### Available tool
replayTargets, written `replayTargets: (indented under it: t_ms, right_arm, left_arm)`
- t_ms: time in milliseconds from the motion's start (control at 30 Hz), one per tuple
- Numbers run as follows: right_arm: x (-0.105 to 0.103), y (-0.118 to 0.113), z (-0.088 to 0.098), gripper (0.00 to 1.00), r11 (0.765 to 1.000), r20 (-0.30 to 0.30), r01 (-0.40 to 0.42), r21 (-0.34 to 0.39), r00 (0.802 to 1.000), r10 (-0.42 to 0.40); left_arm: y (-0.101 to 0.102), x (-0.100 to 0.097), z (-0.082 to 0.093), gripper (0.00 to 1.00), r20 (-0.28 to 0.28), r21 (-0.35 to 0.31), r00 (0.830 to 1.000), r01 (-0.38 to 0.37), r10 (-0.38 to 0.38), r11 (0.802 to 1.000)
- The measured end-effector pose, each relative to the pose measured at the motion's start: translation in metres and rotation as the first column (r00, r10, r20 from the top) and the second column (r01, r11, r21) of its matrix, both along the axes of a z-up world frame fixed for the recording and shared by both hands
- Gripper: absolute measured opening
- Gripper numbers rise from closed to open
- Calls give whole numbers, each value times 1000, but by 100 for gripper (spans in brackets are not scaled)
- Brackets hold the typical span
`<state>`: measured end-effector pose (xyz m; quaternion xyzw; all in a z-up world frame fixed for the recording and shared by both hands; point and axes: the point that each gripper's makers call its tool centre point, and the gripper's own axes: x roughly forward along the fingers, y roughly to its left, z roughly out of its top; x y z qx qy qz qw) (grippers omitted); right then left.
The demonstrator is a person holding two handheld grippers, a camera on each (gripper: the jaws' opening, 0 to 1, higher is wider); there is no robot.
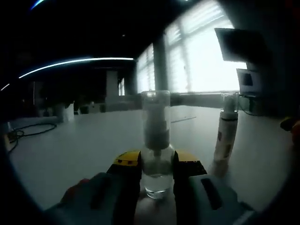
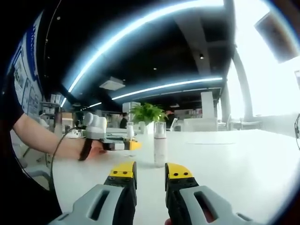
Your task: Clamp pump bottle remove cover press pump head put on cover
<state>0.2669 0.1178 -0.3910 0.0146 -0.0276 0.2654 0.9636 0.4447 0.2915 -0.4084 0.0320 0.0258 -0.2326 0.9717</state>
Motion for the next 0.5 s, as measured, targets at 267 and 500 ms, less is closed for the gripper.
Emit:
replayTargets:
  t_ms: [267, 500]
  right_arm:
    - [1, -2, 0, 18, 1000, 0, 4, 1, 1000, -4]
    - [1, -2, -1, 18, 1000, -1, 8, -4, 1000, -8]
  left_arm:
    - [-2, -1, -2, 20, -10, 7, 1000, 20, -20, 1000]
    - [4, -2, -2, 22, -9, -1, 1000, 12, -12, 1000]
